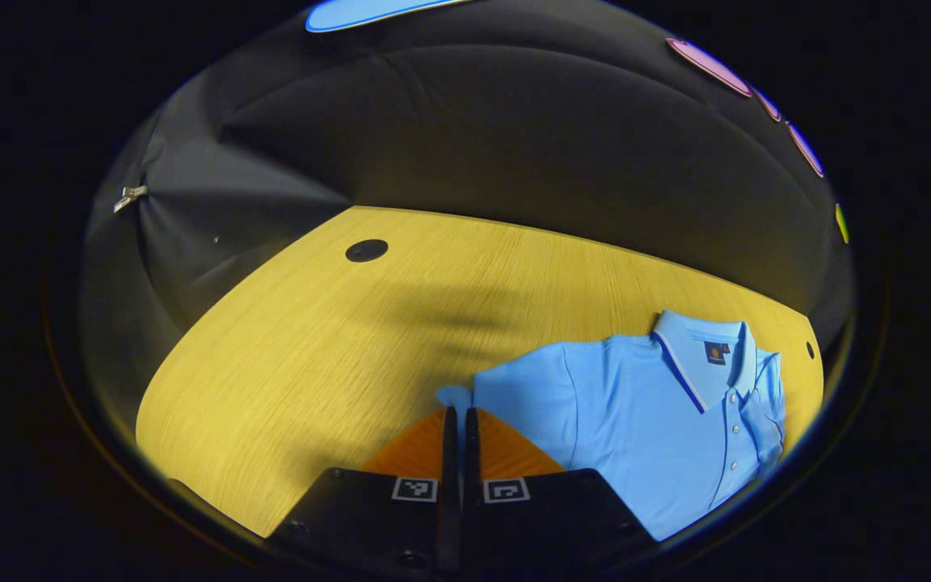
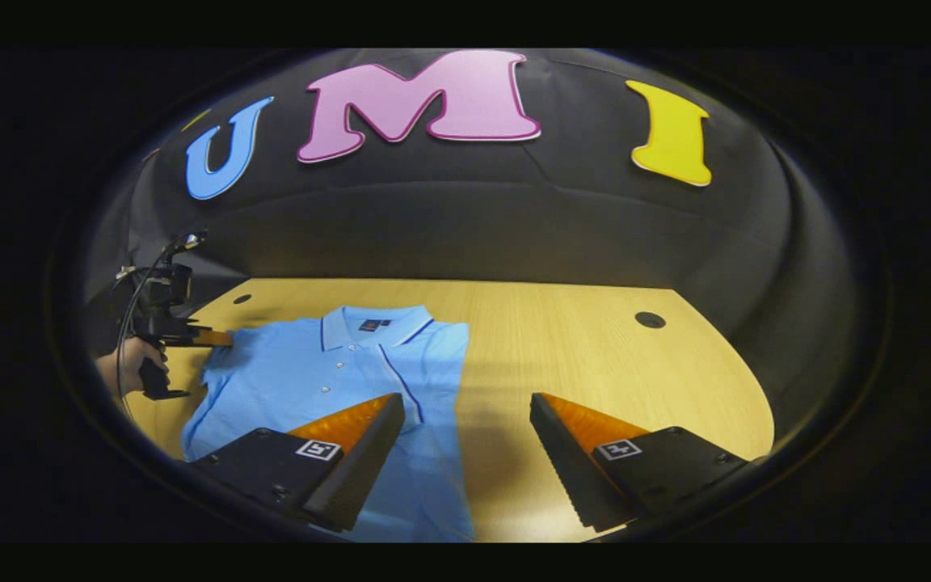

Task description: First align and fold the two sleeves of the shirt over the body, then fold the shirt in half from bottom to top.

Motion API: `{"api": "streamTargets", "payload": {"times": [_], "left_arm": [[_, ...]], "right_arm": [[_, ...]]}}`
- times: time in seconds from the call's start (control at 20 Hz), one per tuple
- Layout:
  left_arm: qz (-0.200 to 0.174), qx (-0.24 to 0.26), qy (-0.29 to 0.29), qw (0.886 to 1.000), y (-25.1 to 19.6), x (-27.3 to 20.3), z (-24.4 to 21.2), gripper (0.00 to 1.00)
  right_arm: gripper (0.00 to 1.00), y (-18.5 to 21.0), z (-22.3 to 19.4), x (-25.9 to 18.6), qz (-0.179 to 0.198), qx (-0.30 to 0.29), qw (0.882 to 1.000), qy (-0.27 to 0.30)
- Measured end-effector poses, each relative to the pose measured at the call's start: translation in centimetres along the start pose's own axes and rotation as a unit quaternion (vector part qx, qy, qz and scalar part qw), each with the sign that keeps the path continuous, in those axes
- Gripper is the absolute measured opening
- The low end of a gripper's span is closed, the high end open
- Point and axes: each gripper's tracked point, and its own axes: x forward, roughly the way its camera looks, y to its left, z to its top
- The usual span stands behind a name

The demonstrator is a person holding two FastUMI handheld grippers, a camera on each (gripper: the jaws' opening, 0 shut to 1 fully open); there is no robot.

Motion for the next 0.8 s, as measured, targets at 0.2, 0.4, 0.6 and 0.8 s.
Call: {"api": "streamTargets", "payload": {"times": [0.2, 0.4, 0.6, 0.8], "left_arm": [[-0.035, 0.028, -0.038, 0.998, -5.3, -3.1, 3.4, 0.06], [-0.089, 0.038, -0.059, 0.994, -13.1, -5.6, 4.3, 0.06], [-0.158, 0.015, -0.056, 0.986, -19.4, -7.3, 2.4, 0.26], [-0.162, 0.021, -0.057, 0.985, -18.0, -9.6, 1.0, 0.85]], "right_arm": [[0.98, -1.5, -1.0, -0.9, -0.015, 0.0, 1.0, 0.005], [0.98, -1.9, -1.1, -2.2, -0.021, 0.017, 1.0, 0.001], [0.95, -3.0, -1.3, -3.9, -0.037, -0.006, 0.999, -0.015], [0.98, -2.7, -2.9, -6.5, -0.044, 0.012, 0.999, -0.011]]}}
